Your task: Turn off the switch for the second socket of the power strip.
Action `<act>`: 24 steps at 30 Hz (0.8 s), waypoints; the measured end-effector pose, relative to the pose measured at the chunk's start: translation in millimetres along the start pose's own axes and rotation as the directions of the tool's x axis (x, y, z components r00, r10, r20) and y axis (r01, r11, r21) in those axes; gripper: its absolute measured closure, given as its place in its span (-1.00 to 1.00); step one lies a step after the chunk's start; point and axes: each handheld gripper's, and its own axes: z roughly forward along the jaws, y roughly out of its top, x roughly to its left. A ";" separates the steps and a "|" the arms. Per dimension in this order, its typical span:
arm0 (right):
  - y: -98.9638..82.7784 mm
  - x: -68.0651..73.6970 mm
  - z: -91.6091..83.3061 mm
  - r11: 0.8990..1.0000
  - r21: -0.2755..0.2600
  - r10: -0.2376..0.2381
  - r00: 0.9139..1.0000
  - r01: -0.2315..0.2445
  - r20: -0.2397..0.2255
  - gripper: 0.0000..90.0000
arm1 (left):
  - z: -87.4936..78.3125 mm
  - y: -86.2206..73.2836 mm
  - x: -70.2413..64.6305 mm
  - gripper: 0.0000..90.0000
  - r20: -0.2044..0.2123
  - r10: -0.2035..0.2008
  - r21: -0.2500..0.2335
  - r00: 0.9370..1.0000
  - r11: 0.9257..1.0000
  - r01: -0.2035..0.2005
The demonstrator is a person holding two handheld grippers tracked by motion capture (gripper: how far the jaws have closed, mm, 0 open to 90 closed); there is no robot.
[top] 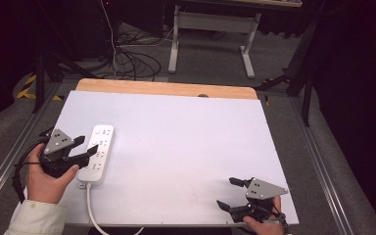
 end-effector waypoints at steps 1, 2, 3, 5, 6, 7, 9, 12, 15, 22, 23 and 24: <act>0.0 0.0 -0.3 1.000 0.001 0.000 1.000 0.000 0.002 -0.61 | -3.4 1.6 -3.7 -0.08 0.021 0.008 -0.015 1.000 1.000 -0.008; 0.0 0.0 -0.3 1.000 0.001 0.000 1.000 0.000 0.002 -0.61 | -3.4 1.6 -3.7 -0.14 0.021 0.008 -0.015 1.000 1.000 -0.008; -0.2 -0.1 -0.3 1.000 -0.001 0.001 1.000 -0.001 0.001 -0.61 | -5.1 2.3 -5.6 -0.14 0.035 0.008 -0.023 0.999 1.000 -0.007; -0.2 -0.6 0.0 1.000 -0.002 0.003 1.000 -0.003 0.000 -0.61 | -10.9 3.2 -9.7 -0.25 0.071 0.015 -0.049 0.997 0.999 -0.012; -0.1 -0.6 0.0 1.000 -0.003 0.003 1.000 -0.003 0.000 -0.61 | -12.6 3.1 -10.9 -0.30 0.082 0.012 -0.058 0.997 0.998 -0.007; -0.1 -0.6 0.0 1.000 -0.002 0.002 1.000 -0.002 0.000 -0.61 | -14.1 3.2 -11.9 -0.34 0.096 0.011 -0.065 0.995 0.998 -0.005; -0.3 -0.6 -0.2 1.000 -0.003 0.003 1.000 -0.003 0.000 -0.61 | -16.9 2.9 -14.5 -0.38 0.124 0.012 -0.072 0.992 0.997 -0.003; -0.4 -0.6 -0.6 1.000 -0.005 0.004 1.000 -0.004 0.001 -0.61 | -19.2 2.4 -18.6 -0.45 0.144 0.018 -0.075 0.989 0.997 -0.007; -0.3 -0.5 -0.2 1.000 -0.004 0.003 1.000 -0.003 -0.001 -0.61 | -22.7 0.0 -24.3 -0.47 0.162 0.035 -0.092 0.986 0.996 -0.020; -0.1 -0.1 -0.6 1.000 -0.004 0.001 1.000 -0.001 0.001 -0.61 | -27.8 -12.2 -33.9 -0.50 0.208 0.030 -0.137 0.978 0.991 -0.001; -0.1 0.0 -0.6 1.000 -0.004 0.001 1.000 -0.001 0.000 -0.61 | -28.7 -16.9 -35.7 -0.50 0.236 0.028 -0.153 0.971 0.988 0.008; -0.1 0.1 -0.6 1.000 -0.006 0.001 1.000 -0.001 -0.001 -0.61 | -28.7 -16.9 -35.7 -0.50 0.236 0.028 -0.153 0.971 0.988 0.008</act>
